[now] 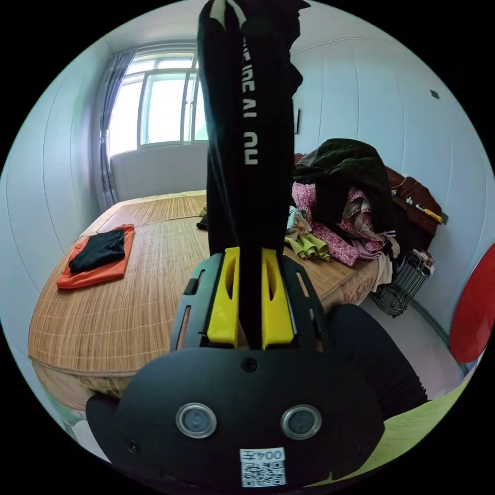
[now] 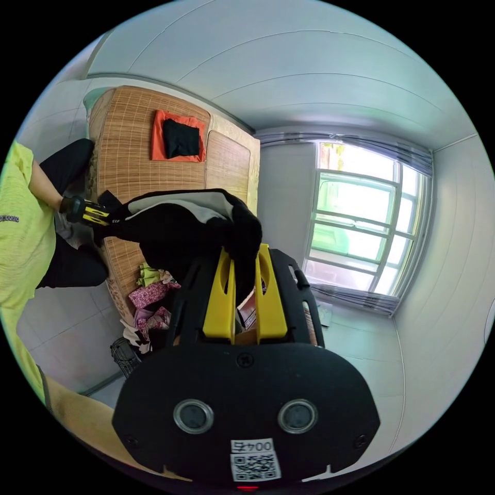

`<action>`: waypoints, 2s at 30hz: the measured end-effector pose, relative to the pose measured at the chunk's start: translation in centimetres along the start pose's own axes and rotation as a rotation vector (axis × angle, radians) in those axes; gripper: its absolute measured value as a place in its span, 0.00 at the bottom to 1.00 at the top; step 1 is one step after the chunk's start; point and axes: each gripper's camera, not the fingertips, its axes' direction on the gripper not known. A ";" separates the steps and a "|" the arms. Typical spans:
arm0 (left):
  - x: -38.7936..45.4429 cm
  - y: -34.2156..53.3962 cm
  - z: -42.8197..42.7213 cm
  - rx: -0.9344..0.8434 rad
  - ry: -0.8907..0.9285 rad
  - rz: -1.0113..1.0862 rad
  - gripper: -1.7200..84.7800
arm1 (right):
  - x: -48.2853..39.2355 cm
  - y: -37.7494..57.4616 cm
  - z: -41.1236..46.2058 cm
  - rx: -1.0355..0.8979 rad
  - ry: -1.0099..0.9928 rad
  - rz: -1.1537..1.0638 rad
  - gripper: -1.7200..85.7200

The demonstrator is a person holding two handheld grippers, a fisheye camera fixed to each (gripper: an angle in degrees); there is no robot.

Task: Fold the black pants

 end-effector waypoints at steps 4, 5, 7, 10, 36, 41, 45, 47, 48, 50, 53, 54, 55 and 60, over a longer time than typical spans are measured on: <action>-0.7 -0.2 -0.6 -0.023 0.039 0.003 0.05 | 0.4 3.6 0.6 -0.007 -0.006 0.035 0.09; -0.8 -0.2 -0.9 -0.023 0.051 -0.002 0.04 | 0.6 4.8 0.9 -0.014 -0.002 0.051 0.09; -1.4 0.0 -2.4 -0.014 0.094 -0.004 0.04 | 1.0 6.6 1.5 -0.034 0.012 0.080 0.09; -3.0 0.4 -5.1 0.004 0.106 -0.011 0.03 | 1.6 10.0 2.6 -0.073 0.039 0.128 0.09; -19.9 5.0 -24.4 0.098 -0.644 -0.219 0.03 | -20.1 45.3 23.9 0.343 -0.587 0.808 0.09; -22.2 6.2 -19.8 -0.089 -0.652 -0.181 0.03 | -25.5 46.4 33.7 0.286 -0.815 0.827 0.09; -24.4 2.9 -12.9 -0.244 -0.639 -0.039 0.03 | -25.8 47.0 41.6 0.216 -0.877 0.811 0.09; -25.7 0.5 -10.3 -0.272 -0.640 -0.013 0.03 | -24.7 47.1 46.0 0.197 -0.870 0.802 0.09; -26.6 -1.4 -8.9 -0.280 -0.635 -0.019 0.03 | -24.3 47.1 46.9 0.192 -0.866 0.808 0.09; -28.0 -4.0 -7.7 -0.259 -0.643 -0.056 0.03 | -22.3 47.7 49.2 0.229 -0.813 0.842 0.09; -28.8 -6.7 -7.2 -0.201 -0.699 -0.080 0.03 | -20.3 49.3 49.7 0.338 -0.798 0.886 0.09; -28.8 -7.1 -7.4 -0.178 -0.719 -0.085 0.03 | -20.1 49.7 49.6 0.356 -0.798 0.889 0.09; -28.6 -7.1 -7.9 -0.151 -0.736 -0.098 0.03 | -20.0 50.5 49.2 0.390 -0.814 0.884 0.09; -27.7 -7.3 -12.0 -0.114 -0.770 -0.116 0.03 | -20.3 54.1 47.8 0.451 -0.931 0.850 0.09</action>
